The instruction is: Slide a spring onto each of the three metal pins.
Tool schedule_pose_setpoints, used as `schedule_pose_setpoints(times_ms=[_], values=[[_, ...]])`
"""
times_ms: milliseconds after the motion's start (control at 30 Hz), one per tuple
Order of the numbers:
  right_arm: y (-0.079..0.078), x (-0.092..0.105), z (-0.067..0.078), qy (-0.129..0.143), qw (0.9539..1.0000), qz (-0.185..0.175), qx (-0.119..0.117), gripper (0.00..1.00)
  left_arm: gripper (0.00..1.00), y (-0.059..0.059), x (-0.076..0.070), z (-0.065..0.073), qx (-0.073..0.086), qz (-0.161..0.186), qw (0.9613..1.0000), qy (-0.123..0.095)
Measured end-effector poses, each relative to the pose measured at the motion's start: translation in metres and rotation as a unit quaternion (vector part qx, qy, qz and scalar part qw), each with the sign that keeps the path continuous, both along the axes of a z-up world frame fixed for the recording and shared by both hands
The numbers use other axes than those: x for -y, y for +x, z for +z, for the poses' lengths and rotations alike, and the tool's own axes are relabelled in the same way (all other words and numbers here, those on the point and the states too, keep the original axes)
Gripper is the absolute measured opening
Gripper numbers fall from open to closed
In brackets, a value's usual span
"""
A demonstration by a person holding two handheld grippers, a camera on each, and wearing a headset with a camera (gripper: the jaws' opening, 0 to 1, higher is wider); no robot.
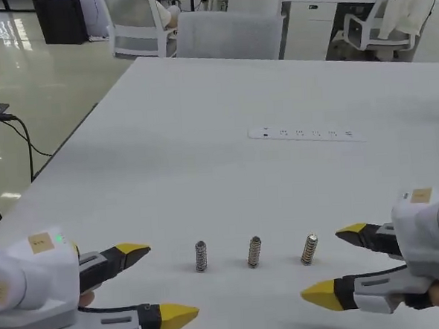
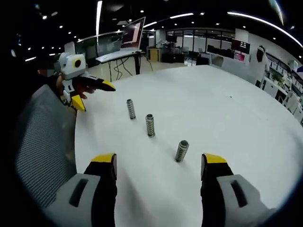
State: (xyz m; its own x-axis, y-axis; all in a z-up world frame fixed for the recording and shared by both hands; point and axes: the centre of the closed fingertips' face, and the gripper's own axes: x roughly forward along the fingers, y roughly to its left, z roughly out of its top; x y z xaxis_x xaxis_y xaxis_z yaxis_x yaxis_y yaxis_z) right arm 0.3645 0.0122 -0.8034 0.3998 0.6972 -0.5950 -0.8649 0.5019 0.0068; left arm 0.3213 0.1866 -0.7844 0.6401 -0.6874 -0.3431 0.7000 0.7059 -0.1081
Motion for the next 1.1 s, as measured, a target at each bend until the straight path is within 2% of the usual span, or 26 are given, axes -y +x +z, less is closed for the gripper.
schedule_pose_setpoints(times_ms=[300, 500, 1100], values=[[-0.0071, -0.0019, -0.0098, -0.003, 1.0, 0.001, -0.006, 0.74, 0.7, 0.0001, -0.002, 0.0005, 0.002, 0.011, 0.9999, -0.003], [-0.0037, -0.0018, -0.0061, 0.002, 1.0, -0.006, 0.003, 0.74, 0.71, 0.0009, -0.0034, 0.0017, 0.005, 0.016, 0.9998, -0.004], [-0.0043, -0.0011, -0.0063, -0.002, 0.9999, -0.015, 0.005, 0.75, 0.72, -0.0005, -0.0014, 0.0009, 0.008, 0.01, 0.9999, 0.002]])
